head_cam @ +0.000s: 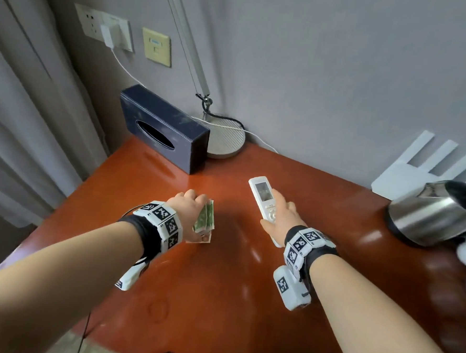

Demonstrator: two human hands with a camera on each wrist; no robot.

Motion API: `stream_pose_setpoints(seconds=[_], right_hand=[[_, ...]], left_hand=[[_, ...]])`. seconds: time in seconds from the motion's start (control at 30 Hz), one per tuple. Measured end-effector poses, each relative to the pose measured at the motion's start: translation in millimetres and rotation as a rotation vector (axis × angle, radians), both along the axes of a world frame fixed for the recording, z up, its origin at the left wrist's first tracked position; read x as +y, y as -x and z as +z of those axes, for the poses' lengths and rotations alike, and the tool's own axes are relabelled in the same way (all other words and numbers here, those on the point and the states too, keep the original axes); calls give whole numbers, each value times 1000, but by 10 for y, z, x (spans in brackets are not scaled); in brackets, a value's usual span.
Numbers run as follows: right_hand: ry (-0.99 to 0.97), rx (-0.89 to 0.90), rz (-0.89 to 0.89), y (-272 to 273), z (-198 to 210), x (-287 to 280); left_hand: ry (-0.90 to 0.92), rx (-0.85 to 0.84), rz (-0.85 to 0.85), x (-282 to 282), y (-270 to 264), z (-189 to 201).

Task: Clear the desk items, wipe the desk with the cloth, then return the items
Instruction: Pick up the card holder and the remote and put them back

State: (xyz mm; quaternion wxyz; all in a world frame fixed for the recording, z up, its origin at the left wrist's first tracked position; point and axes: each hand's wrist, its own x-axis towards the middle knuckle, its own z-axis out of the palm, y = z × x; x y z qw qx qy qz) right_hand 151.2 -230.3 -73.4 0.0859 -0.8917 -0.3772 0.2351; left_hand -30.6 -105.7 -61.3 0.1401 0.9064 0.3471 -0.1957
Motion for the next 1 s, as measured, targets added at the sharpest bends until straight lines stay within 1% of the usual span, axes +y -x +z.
stream_pose_setpoints(seconds=[0.27,0.4,0.57,0.83,1.0], right_hand=[[-45,-41,-115,-584,334,-864],[-65,-84,-190,-910,443,-1324],[-109,-67,-260,-1294,511,-1903],[-107,-105,-357,-1848,472,-2697],[-78,-113,-422,-2138,315,-3022]], left_hand=[[-29,-104,-153,-671,-850,361],[-22,-132,-222,-1078,-1300,461],[-13,-167,-290,-1578,-1814,538],[-6,-174,-368,-2237,-2500,526],[-24,-151,-399,-2514,-2809,490]])
